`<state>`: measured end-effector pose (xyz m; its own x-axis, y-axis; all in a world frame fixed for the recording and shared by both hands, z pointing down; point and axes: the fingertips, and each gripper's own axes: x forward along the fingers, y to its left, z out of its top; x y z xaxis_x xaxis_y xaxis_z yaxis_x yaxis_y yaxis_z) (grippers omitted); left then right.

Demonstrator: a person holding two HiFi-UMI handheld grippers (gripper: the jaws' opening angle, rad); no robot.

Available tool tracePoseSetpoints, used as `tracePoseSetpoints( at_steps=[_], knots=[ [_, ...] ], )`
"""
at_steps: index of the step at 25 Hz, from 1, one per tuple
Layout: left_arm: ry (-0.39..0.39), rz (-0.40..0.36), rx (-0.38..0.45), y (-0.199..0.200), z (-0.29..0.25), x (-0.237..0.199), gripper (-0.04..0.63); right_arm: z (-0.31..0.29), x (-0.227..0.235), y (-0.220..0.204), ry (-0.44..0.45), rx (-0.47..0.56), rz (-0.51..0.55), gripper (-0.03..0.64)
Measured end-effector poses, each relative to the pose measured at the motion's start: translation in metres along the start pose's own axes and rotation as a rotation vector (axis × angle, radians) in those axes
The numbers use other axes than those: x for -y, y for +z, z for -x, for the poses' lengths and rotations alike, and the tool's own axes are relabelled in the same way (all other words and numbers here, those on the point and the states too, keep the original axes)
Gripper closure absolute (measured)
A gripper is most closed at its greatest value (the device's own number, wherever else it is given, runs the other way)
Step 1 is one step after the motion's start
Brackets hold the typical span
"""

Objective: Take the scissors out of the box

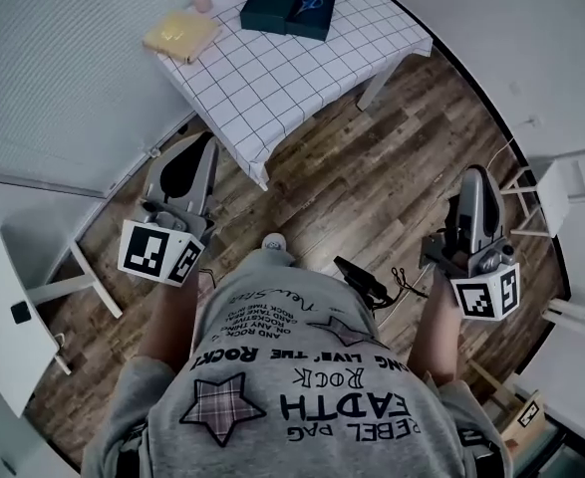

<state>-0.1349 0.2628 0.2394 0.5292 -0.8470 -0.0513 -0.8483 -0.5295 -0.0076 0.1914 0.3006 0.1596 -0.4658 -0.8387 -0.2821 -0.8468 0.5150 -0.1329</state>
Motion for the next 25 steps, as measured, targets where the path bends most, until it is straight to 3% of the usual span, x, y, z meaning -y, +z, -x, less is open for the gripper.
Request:
tracePoseSetpoints(
  at_steps=[8, 15, 19, 25],
  knots=[
    [-0.043, 0.023, -0.021, -0.013, -0.027, -0.04, 0.586, -0.031, 0.006, -0.013, -0.065, -0.024, -0.005, 0.603],
    [-0.054, 0.056, -0.066, -0.032, -0.037, -0.044, 0.586, -0.043, 0.022, -0.028, -0.086, -0.059, -0.036, 0.603],
    [-0.02, 0.056, -0.067, -0.035, -0.041, -0.052, 0.586, -0.063, 0.031, -0.036, -0.053, -0.056, -0.057, 0.603],
    [0.056, 0.055, -0.071, -0.036, -0.063, -0.065, 0.586, -0.103, 0.047, -0.041, 0.069, -0.034, -0.084, 0.603]
  ],
)
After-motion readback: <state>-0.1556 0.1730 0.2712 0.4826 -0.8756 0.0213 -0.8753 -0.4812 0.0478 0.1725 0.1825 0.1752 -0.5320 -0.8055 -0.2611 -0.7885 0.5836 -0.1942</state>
